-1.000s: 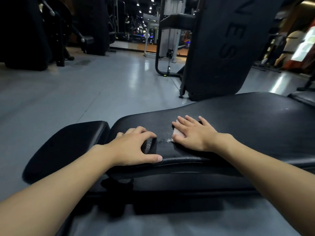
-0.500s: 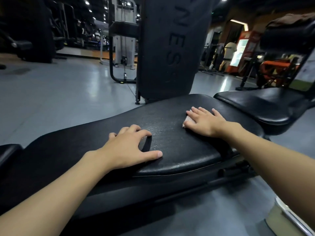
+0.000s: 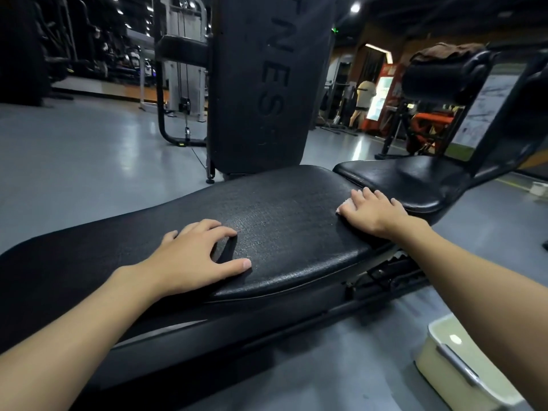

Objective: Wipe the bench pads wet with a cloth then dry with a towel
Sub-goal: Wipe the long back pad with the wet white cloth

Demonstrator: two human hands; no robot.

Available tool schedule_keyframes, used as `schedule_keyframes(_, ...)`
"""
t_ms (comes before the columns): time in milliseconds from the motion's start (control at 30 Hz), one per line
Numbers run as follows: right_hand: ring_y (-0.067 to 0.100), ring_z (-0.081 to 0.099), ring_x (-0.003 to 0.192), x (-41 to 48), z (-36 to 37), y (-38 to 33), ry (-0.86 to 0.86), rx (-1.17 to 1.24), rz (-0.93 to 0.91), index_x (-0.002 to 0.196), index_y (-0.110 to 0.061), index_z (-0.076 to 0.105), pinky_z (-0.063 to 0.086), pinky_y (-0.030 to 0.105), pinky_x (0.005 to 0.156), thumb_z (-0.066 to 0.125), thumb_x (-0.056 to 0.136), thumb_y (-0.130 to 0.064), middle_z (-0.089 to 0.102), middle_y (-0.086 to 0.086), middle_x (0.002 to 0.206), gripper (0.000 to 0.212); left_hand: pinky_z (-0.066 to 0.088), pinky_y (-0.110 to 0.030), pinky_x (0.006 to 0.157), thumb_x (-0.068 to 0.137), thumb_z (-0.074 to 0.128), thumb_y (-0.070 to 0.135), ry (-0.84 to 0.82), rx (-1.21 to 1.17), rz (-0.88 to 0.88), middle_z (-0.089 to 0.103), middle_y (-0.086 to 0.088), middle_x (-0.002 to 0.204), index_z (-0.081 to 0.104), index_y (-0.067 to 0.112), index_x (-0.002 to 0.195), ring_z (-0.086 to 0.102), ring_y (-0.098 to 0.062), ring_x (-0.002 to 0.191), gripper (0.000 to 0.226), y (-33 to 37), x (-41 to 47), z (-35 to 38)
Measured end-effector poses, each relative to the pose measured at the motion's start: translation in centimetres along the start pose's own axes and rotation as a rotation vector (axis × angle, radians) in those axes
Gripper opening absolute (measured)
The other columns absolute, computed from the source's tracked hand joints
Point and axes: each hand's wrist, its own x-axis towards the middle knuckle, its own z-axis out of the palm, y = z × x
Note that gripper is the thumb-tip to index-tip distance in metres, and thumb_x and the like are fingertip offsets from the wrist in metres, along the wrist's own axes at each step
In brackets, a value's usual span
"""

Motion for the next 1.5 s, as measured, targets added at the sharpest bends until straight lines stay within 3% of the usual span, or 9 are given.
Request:
schedule_keyframes(167,0.019,-0.002,0.154,-2.4,1.4,-3.4,-0.013,-0.073,0.004,0.159,-0.018,0.014,-0.001,0.052,0.122,0.015,0.097,-0.049,0.003,0.002,0.168,0.069,0.025,-0.042,0.116,0.053,0.024,0.104,-0.027,-0.001,0.017,0.032,0.022,0.152,0.042,0.048,0.141,0.031,-0.005,0.141,0.106,-2.3,-2.3,-1.3)
schedule_keyframes(500,0.018,-0.004,0.154,-10.2,4.9,-21.2,-0.075,-0.086,-0.344,0.159,-0.015,0.012,-0.002,0.052,0.122,0.015,0.100,-0.045,0.001,0.004,0.168,0.066,0.032,-0.045,0.109,0.086,0.051,0.073,-0.082,0.054,-0.115,0.036,0.019,0.150,0.043,0.044,0.142,0.037,-0.011,0.137,0.063,-10.6,-9.7,-4.3)
schedule_keyframes(667,0.020,-0.006,0.154,-13.6,6.8,-29.4,-0.123,-0.076,-0.518,0.160,-0.014,0.007,-0.005,0.052,0.122,0.015,0.100,-0.047,-0.002,0.006,0.168,0.069,0.039,-0.045,0.107,0.083,0.041,0.057,-0.081,-0.001,-0.222,0.048,0.018,0.138,0.054,0.041,0.131,0.046,-0.012,0.127,0.053,-15.6,-14.4,-5.5)
schedule_keyframes(767,0.021,-0.007,0.154,-15.5,7.8,-33.8,-0.141,-0.070,-0.610,0.160,-0.014,0.007,-0.005,0.053,0.122,0.015,0.100,-0.047,-0.003,0.007,0.168,0.070,0.047,-0.041,0.093,0.090,0.037,0.054,-0.002,-0.063,-0.297,0.057,0.015,0.109,0.056,0.033,0.108,0.056,-0.010,0.101,0.034,-17.8,-16.4,-5.9)
schedule_keyframes(867,0.021,-0.007,0.154,-17.5,8.9,-37.9,-0.144,-0.090,-0.686,0.160,-0.013,0.006,-0.006,0.053,0.122,0.015,0.099,-0.048,-0.002,0.007,0.168,0.071,0.045,-0.033,0.078,0.103,0.034,0.048,0.055,-0.184,-0.356,0.061,0.006,0.090,0.049,0.024,0.107,0.057,-0.011,0.084,0.028,-18.7,-18.0,-6.3)
schedule_keyframes(1033,0.021,-0.006,0.154,-20.5,10.3,-43.0,-0.140,-0.073,-0.826,0.160,-0.015,0.005,-0.006,0.055,0.121,0.015,0.099,-0.045,0.001,0.006,0.168,0.069,0.044,-0.032,0.084,0.105,0.028,0.048,0.104,-0.304,-0.417,0.062,0.004,0.093,0.044,0.022,0.112,0.059,-0.015,0.089,0.031,-19.7,-20.0,-6.6)
schedule_keyframes(1300,0.019,0.008,0.153,-20.1,10.6,-38.8,0.062,-0.077,-1.025,0.159,-0.015,0.017,0.002,0.046,0.123,0.022,0.103,-0.055,0.016,0.004,0.166,0.069,0.042,-0.038,0.098,0.102,0.026,0.055,0.075,-0.182,-0.363,0.057,0.010,0.107,0.051,0.035,0.106,0.054,-0.015,0.108,0.032,-19.7,-19.8,-6.1)
schedule_keyframes(1400,0.020,0.013,0.152,-19.3,9.9,-35.3,0.110,-0.105,-0.991,0.157,-0.013,0.022,0.006,0.044,0.123,0.004,0.094,-0.059,0.021,0.005,0.165,0.080,0.037,-0.047,0.106,0.088,0.015,0.072,0.013,-0.070,-0.317,0.053,0.010,0.114,0.053,0.041,0.101,0.048,-0.018,0.117,0.050,-18.2,-18.4,-5.6)
schedule_keyframes(1500,0.020,0.012,0.153,-17.8,8.8,-30.8,0.117,-0.128,-0.932,0.158,-0.013,0.020,0.007,0.044,0.124,-0.009,0.083,-0.062,0.021,0.006,0.165,0.094,0.035,-0.049,0.104,0.096,0.022,0.064,-0.047,0.022,-0.314,0.045,0.012,0.132,0.051,0.039,0.119,0.041,-0.016,0.127,0.044,-15.8,-16.3,-4.9)
